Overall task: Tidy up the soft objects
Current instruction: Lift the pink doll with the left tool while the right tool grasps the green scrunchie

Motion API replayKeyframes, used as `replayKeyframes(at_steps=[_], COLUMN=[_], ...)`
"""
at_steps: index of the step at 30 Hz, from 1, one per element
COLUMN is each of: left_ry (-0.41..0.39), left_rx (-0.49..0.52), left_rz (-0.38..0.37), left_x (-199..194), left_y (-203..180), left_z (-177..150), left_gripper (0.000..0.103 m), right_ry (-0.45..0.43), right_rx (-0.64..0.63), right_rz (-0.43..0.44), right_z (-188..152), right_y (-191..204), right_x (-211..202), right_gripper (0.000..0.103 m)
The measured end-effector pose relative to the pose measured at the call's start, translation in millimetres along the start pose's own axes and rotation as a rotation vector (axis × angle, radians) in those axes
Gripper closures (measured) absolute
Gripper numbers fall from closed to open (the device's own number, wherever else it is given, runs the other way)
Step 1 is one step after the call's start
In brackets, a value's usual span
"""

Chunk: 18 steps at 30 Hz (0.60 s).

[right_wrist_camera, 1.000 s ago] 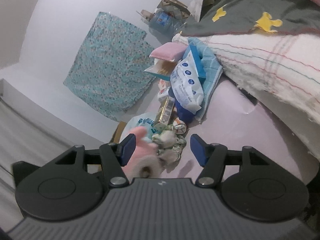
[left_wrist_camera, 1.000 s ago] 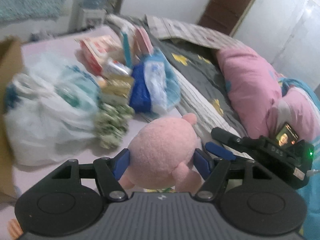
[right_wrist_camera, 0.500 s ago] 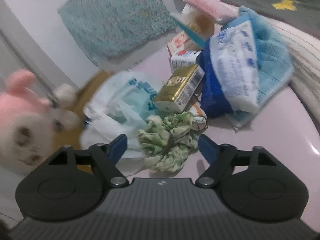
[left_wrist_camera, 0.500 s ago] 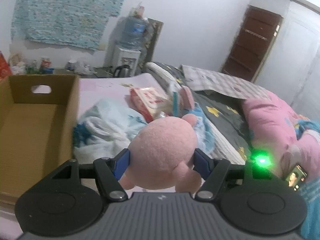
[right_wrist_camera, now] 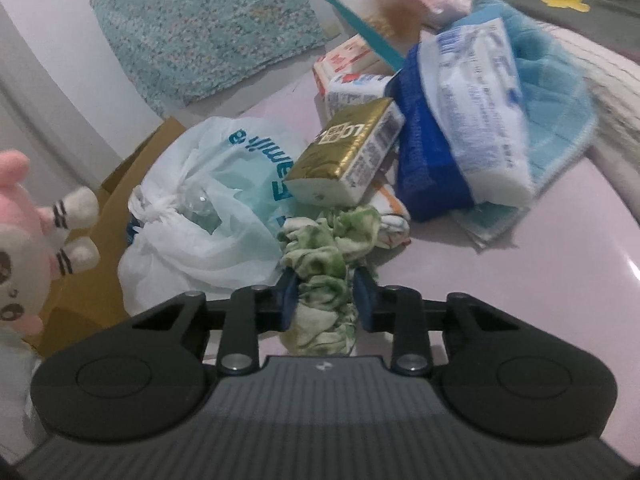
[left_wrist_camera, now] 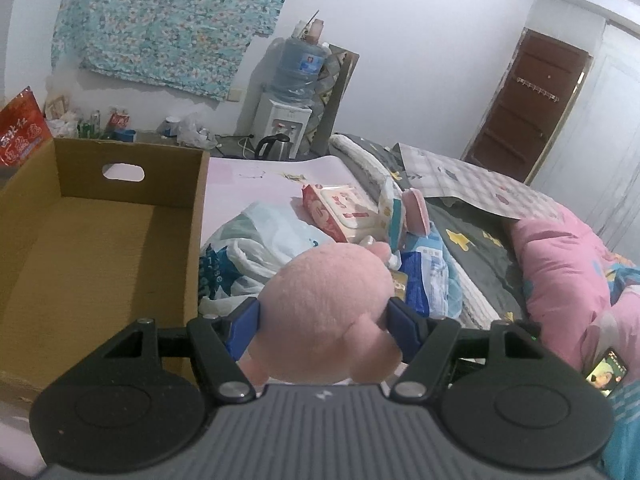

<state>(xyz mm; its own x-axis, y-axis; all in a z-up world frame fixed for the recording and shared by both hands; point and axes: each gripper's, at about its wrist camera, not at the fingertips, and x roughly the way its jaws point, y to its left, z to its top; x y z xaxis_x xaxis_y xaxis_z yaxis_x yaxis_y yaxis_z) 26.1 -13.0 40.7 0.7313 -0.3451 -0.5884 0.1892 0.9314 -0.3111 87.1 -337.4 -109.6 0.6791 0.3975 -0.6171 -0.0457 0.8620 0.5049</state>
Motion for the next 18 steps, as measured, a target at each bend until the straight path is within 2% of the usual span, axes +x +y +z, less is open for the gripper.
replayKeyframes(at_steps=[10,18], left_ry=[-0.019,-0.076], left_rx=[-0.018,-0.034], left_rz=[0.004,0.02], left_x=[-9,-35], left_y=[9,22], left_z=[-7,-5], left_gripper=[0.033,0.033], right_ry=[-0.06,-0.133], right_rx=[0.133,0.104], right_rz=[0.029,0.1], right_z=[-27,-29], right_y=[-21,7], right_x=[-60,-103], right_gripper=[0.081,0.081])
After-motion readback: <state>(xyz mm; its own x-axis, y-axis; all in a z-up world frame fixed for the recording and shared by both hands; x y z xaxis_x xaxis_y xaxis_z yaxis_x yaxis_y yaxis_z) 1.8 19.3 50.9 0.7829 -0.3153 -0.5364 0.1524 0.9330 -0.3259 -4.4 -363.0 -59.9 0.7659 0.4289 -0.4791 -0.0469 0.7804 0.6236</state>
